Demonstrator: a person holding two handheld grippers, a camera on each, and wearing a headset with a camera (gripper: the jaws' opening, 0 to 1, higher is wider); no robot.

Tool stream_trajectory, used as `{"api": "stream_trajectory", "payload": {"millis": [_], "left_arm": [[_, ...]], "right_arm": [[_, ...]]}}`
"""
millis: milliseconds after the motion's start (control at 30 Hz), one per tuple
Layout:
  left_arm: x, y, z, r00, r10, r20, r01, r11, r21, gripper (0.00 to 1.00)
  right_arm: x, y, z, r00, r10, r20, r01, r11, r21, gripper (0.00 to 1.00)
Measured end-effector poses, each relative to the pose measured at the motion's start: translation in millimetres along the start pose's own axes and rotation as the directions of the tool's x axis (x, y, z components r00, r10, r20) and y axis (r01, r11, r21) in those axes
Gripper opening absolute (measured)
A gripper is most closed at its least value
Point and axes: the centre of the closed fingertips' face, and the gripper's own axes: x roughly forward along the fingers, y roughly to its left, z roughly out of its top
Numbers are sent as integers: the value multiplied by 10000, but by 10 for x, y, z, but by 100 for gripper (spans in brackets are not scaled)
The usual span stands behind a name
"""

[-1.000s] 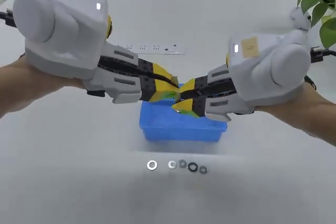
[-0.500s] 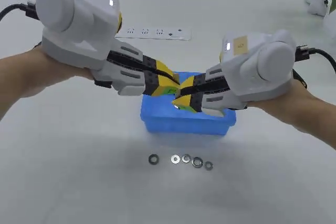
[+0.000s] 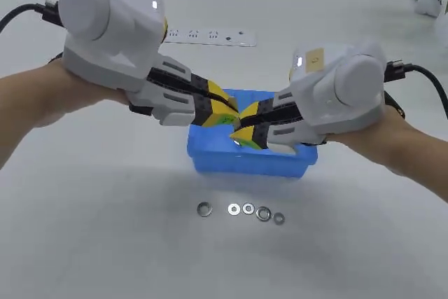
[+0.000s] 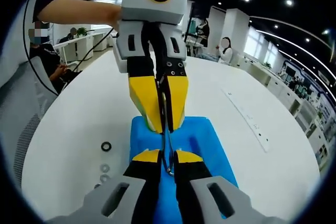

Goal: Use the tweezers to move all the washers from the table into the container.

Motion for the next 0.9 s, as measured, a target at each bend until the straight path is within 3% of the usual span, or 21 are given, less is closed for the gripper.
{"api": "stream_trajectory", "payload": {"millis": [233,400,900], "left_arm": [[31,-24,-18,9998,-35,-193,36,10000,53,7],[34,-24,-6,10000,27,-95,-27,10000,-59,7],[-59,-114,158,10000,85,-42,-83,9991,425,8]], "right_arm": [[10,19,-45,9999,63,-155,-62,10000,47,10],[-7,-2,-54,9999,-14,-153,17,9998,179,11],[-125,16,87,9999,-115,60,116,9998,-136,11]]}}
